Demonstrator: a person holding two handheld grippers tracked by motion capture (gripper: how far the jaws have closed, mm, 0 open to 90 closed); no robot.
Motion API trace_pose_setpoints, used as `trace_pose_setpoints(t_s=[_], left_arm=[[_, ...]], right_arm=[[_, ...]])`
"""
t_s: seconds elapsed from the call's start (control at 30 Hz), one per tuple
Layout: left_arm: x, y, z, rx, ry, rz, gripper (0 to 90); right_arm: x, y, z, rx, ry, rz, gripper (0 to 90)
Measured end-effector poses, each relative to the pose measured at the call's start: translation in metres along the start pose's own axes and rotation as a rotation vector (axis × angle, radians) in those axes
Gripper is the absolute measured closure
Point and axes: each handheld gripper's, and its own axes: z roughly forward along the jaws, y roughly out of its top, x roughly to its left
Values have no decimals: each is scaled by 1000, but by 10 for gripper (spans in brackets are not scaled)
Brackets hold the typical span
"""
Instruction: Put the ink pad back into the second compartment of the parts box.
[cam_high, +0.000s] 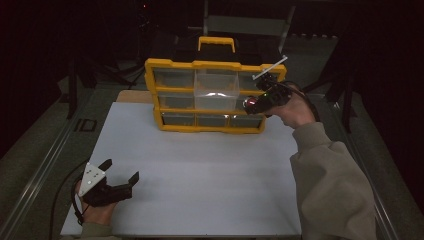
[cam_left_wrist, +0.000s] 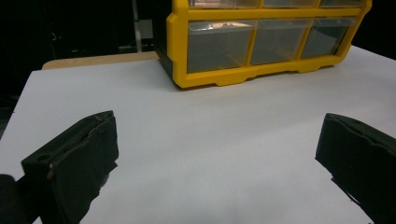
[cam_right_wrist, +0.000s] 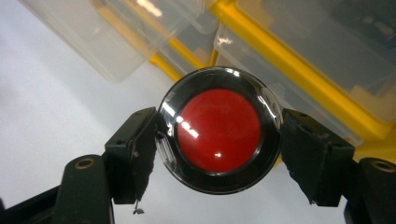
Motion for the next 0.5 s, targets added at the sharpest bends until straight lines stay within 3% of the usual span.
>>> trace_pose_setpoints(t_s=[0.5], left_arm=[[0, 0, 0, -1, 2, -1, 0]], right_arm=[[0, 12, -13, -23, -6, -23, 298]])
